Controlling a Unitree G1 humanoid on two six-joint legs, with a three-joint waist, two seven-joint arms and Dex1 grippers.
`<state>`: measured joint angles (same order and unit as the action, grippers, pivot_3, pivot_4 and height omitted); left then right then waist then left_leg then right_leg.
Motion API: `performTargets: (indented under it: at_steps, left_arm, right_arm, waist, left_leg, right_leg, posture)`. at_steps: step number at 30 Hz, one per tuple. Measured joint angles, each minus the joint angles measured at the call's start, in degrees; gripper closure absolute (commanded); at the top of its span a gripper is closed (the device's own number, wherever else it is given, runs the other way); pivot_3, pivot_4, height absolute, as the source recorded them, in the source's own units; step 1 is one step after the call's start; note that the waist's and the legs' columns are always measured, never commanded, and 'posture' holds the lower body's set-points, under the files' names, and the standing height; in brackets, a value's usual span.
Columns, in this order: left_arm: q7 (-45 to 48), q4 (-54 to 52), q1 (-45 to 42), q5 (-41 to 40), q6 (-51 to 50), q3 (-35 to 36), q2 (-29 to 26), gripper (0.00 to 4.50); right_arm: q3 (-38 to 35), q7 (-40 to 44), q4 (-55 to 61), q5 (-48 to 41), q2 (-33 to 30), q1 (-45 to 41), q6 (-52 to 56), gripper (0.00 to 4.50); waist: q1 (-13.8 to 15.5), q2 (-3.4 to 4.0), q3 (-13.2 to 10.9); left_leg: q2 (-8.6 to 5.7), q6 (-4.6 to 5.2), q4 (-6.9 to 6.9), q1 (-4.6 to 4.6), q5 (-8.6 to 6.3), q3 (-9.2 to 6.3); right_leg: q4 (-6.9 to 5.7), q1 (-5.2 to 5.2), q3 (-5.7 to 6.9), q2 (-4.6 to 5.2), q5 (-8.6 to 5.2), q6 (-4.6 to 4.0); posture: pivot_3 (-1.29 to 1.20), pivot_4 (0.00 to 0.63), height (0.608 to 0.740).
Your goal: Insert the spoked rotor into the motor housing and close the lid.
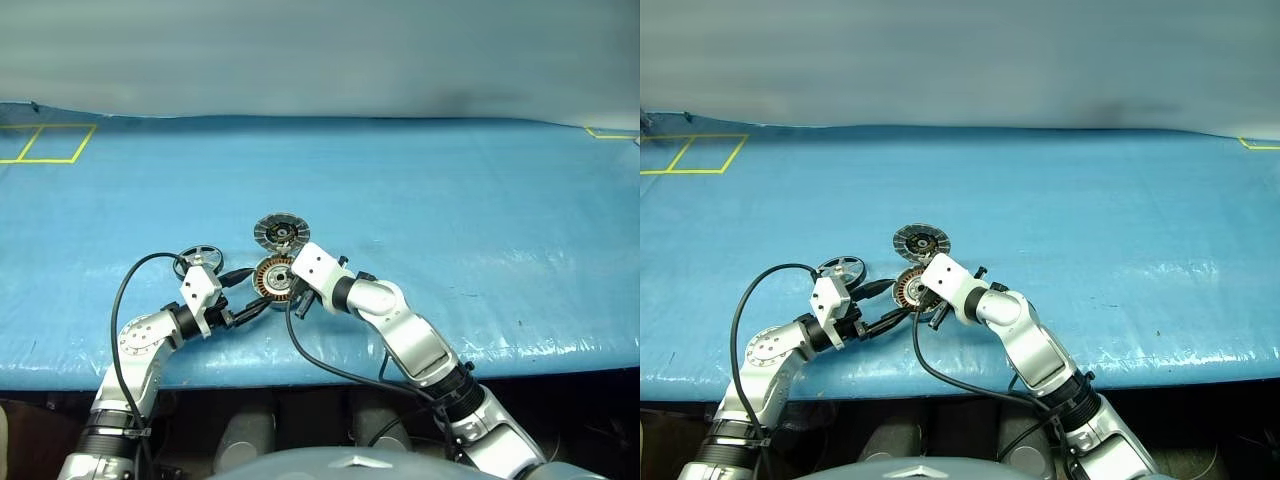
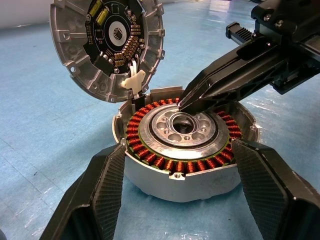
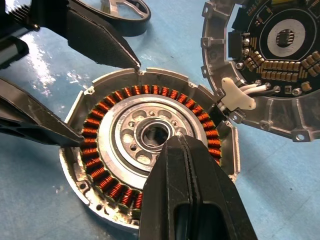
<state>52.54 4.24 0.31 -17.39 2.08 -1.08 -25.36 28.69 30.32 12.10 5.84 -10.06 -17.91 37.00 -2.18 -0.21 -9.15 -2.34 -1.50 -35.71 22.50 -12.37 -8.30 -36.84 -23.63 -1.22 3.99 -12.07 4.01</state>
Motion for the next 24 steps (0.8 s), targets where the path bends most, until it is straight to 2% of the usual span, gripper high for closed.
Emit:
performTargets:
  at_steps: [6,10,24]
  left_arm:
    - [0.0,0.1,-0.1,0.2,0.1,0.0,0.0,1.36]
    - [0.1,0.1,-0.5,0.6,0.1,-0.3,0.1,1.36]
    - [0.1,0.1,-0.6,0.7,0.1,-0.3,0.1,1.36]
  right_arm:
    - [-0.2,0.7,2.1,-1.1,0.9,0.1,1.3,4.50]
    - [2.2,1.2,2.1,-2.3,2.3,0.6,2.3,4.50]
    - [2.1,0.7,3.3,-2.4,1.2,-1.1,2.3,4.50]
  waist:
    - [0.0,0.00,0.0]
    - [0.1,0.00,0.0]
    - [0.1,0.00,0.0]
  left_leg:
    - [0.00,0.00,0.00,-0.01,0.00,-0.01]
    - [-0.02,0.00,-0.02,0.02,0.00,-0.01]
    - [-0.02,0.00,-0.05,0.03,0.00,-0.01]
  right_leg:
    - [-0.01,0.00,0.00,0.00,-0.02,-0.03]
    - [0.01,0.00,0.00,0.01,-0.01,-0.01]
    - [0.01,0.00,0.00,0.02,-0.02,-0.02]
  posture:
    - [0.00,0.150,0.740]
    - [0.00,0.150,0.740]
    - [0.00,0.150,0.740]
